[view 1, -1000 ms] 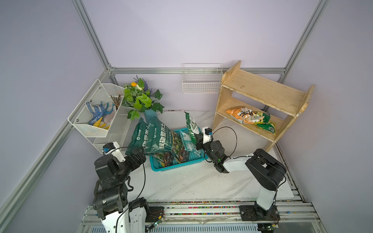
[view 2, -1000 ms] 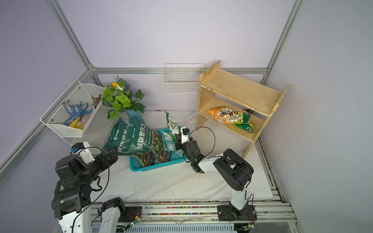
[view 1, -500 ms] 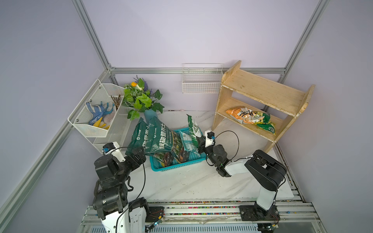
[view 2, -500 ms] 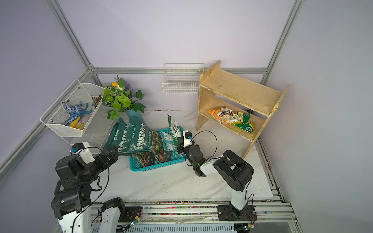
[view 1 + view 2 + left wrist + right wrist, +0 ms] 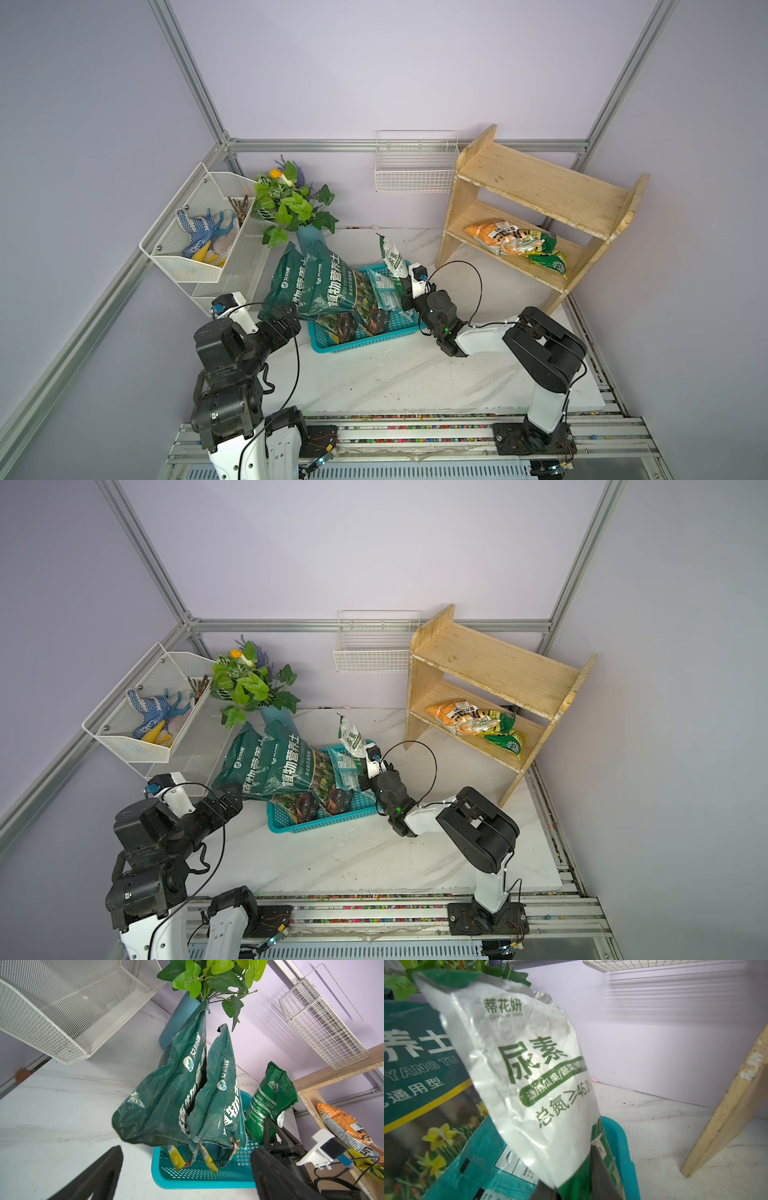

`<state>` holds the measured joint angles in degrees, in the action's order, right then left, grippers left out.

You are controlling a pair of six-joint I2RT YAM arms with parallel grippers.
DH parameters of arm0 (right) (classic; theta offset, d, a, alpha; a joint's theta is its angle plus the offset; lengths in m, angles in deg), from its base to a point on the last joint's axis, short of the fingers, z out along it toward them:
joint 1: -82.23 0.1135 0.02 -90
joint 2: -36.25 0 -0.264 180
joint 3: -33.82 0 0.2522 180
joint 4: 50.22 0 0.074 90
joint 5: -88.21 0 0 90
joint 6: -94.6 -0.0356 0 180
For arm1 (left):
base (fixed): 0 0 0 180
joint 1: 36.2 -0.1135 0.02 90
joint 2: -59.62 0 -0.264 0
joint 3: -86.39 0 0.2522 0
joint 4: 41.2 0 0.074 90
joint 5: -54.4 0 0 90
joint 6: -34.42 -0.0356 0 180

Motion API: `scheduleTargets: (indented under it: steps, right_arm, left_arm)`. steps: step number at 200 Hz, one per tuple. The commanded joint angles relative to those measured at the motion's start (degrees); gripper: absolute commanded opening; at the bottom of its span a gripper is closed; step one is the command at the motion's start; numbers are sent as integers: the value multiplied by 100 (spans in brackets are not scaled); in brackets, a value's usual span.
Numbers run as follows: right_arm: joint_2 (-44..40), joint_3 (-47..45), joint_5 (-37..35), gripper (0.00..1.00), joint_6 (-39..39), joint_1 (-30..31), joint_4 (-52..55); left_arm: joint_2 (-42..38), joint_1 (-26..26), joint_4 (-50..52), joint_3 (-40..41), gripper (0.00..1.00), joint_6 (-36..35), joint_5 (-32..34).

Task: Take down the fertilizer bag from the shelf
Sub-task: Place the fertilizer bag in the storage box.

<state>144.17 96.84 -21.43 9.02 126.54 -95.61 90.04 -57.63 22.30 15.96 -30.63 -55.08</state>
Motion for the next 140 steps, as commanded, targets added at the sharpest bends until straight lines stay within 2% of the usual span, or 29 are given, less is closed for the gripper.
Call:
scheduleTargets:
  steps: [1, 38, 80, 98, 118, 140]
  right_arm:
    - [364, 8, -459, 0, 808, -151, -241]
    - [590, 6, -120, 0, 782, -226, -417]
    - [300, -382, 299, 2, 636, -326, -403]
    - [162, -694, 368, 13, 565, -352, -685]
    - [142, -814, 394, 39, 505, -362, -910]
    - [150, -662, 489, 58, 481, -362, -602]
  left_arm:
    - [-53, -41, -43, 41, 99, -8, -91]
    - [-42, -37, -43, 41, 100, -8, -100]
    - [-51, -37, -43, 41, 100, -8, -97]
    - [-53, -37, -43, 41, 100, -8, -104]
    - [-48, -37, -43, 47, 99, -8, -91]
    - [-53, -37, -43, 45, 100, -7, -84]
